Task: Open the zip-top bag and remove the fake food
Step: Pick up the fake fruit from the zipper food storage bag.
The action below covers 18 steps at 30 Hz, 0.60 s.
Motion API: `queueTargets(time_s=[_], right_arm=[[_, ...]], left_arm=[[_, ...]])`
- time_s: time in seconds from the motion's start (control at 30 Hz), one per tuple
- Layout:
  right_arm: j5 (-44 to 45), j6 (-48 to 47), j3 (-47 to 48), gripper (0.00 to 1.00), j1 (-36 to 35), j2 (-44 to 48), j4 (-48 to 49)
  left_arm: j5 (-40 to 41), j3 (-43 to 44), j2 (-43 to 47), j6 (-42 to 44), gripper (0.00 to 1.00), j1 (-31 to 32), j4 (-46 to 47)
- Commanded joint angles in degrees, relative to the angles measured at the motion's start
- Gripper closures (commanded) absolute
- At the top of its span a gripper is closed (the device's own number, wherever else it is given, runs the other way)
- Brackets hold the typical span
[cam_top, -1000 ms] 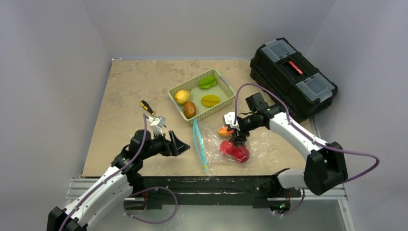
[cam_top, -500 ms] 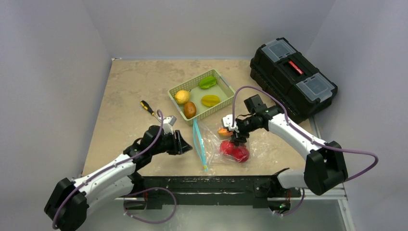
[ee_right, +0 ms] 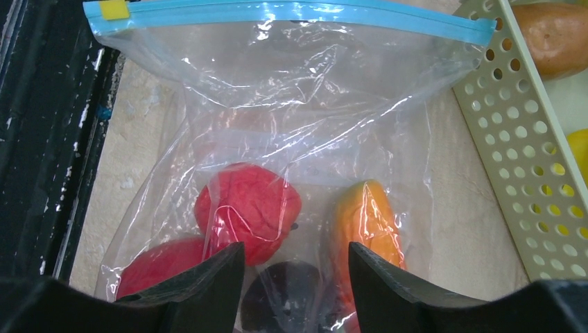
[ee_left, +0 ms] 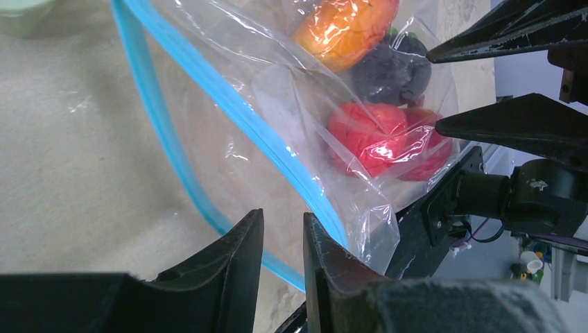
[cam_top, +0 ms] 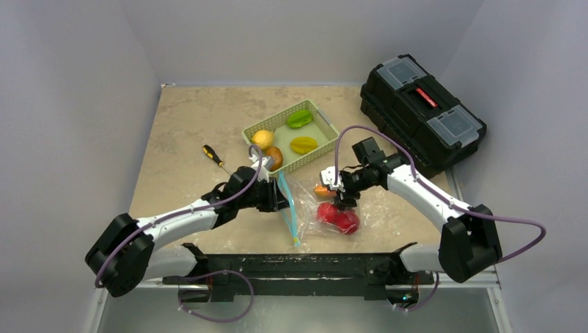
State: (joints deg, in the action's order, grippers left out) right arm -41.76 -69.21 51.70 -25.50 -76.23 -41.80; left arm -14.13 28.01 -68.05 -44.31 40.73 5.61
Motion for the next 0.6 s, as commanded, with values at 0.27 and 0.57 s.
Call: queueTargets(time_s=[0.27,0.57], right_arm=[[9.3,2.0,-5.9,0.4,-6.7,4.2,4.1],[15.8,4.4,-7.6,0.48,-7.8,3.2,7.4]], left_arm=[[-4.5,1.9,-10.3,-2.4,0.73,3.1,13.3],[-6.2,1.9,-15.3,-4.4,0.66,4.9,17.3]])
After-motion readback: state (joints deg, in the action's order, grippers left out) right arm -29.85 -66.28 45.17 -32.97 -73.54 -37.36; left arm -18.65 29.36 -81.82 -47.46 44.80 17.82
